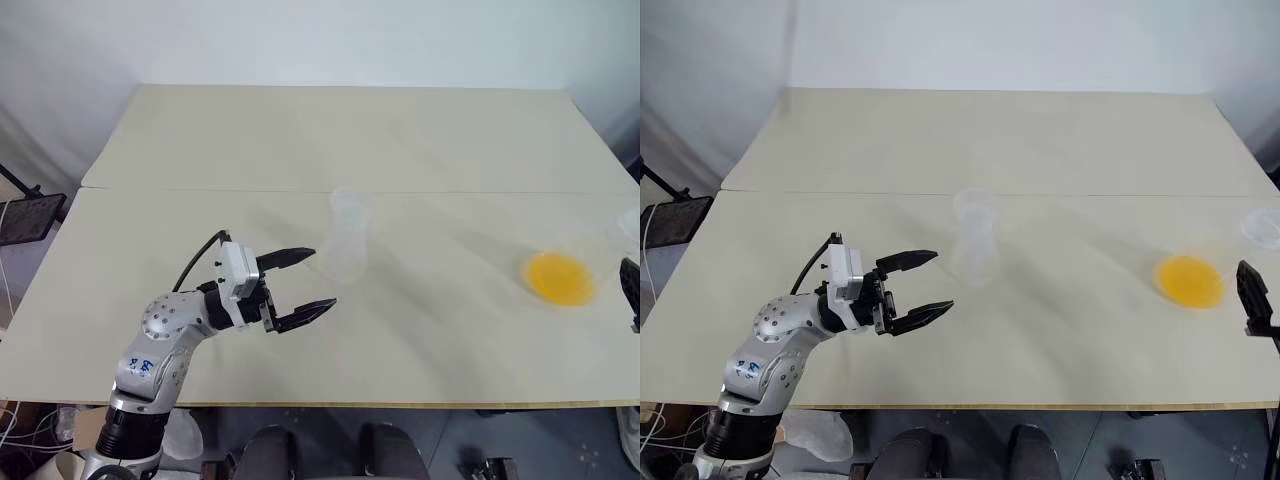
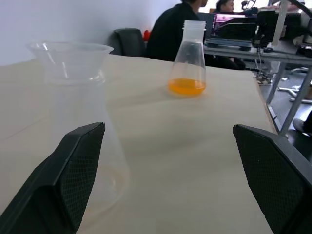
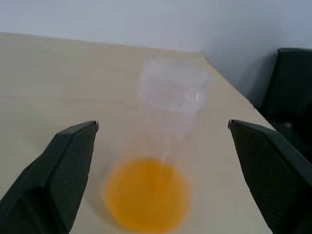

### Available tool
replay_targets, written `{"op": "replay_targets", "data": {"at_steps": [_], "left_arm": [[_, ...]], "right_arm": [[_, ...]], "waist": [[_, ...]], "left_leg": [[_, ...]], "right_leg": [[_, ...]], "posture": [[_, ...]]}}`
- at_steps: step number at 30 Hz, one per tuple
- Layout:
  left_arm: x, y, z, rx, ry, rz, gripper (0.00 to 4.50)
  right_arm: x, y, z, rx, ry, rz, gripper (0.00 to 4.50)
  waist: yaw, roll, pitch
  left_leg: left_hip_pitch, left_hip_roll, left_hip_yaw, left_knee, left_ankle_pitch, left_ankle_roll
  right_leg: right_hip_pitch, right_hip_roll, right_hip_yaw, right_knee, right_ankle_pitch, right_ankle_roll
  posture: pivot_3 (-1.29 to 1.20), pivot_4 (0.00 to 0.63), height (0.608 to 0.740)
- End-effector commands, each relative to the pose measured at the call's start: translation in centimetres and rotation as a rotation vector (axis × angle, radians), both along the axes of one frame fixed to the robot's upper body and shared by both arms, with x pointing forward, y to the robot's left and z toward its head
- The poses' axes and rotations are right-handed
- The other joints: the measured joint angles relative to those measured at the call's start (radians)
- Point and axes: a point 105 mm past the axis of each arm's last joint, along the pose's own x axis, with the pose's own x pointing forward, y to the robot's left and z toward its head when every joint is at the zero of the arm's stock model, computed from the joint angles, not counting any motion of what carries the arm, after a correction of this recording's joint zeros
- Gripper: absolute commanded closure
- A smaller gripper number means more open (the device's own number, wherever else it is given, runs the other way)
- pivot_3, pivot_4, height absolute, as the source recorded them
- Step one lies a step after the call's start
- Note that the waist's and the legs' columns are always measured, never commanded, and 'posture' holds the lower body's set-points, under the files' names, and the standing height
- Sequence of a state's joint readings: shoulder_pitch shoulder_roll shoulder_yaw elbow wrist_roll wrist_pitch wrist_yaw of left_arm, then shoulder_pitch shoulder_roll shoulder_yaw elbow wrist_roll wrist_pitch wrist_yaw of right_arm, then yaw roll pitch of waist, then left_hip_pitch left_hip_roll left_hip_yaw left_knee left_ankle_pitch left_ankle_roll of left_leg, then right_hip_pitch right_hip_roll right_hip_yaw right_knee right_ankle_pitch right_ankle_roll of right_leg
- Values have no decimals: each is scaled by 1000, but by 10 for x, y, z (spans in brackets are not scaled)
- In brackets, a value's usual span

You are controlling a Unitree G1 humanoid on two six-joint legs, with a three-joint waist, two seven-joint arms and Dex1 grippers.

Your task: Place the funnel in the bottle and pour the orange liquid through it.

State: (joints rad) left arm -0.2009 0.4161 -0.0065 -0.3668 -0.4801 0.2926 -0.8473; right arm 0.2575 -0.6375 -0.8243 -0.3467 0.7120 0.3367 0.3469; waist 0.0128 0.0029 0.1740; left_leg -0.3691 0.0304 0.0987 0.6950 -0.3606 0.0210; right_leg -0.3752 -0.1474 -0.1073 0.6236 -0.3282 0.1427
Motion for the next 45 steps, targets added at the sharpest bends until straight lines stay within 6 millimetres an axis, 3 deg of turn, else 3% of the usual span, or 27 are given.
{"op": "replay_targets", "data": {"at_steps": [1, 9, 19, 36, 39, 43, 45], "left_arm": [[-7, -3, 10, -18, -49, 12, 30], [-7, -2, 15, -33, -70, 50, 30], [-12, -5, 16, -47, -68, 51, 30], [-5, -3, 25, -35, -102, 39, 30], [-4, -2, 26, -33, -109, 43, 0], [-2, -1, 26, -33, -113, 47, 0], [-2, -1, 25, -32, -115, 48, 0]], "right_arm": [[7, -6, 3, 0, 18, -16, 0], [31, -7, 10, 14, 33, -5, 0], [45, -16, 11, 62, 14, -63, 0], [67, -13, 0, 114, -13, -56, 0], [68, -11, 3, 129, -52, -41, 639], [69, -3, 7, 153, -105, 4, 2004], [69, 0, 7, 152, -115, 16, 2033]], "waist": [[8, 0, 0], [10, 0, 0], [10, 0, 0], [11, 1, 0], [10, 1, 0], [9, 1, 0], [8, 1, 0]], "left_leg": [[0, 0, 0, 0, 0, 0], [-1, -1, 1, 1, 0, 0], [-1, 0, 1, 0, 0, 0], [-1, -1, 1, 1, 0, 0], [-1, 0, 1, 1, 0, 0], [-1, 0, 1, 0, 0, 0], [-1, 0, 1, 0, 0, 0]], "right_leg": [[0, 0, 0, 0, 0, 0], [0, 0, 0, -1, 0, 0], [0, 1, -1, -1, 0, 0], [0, 1, -1, -2, 0, 0], [0, 1, -1, -2, 0, 0], [0, 2, -1, -2, 0, 0], [0, 2, -1, -2, 0, 0]], "posture": [[0, 150, 740], [0, 150, 740], [0, 150, 740], [0, 150, 740], [0, 150, 740], [0, 150, 740], [0, 150, 740]]}}
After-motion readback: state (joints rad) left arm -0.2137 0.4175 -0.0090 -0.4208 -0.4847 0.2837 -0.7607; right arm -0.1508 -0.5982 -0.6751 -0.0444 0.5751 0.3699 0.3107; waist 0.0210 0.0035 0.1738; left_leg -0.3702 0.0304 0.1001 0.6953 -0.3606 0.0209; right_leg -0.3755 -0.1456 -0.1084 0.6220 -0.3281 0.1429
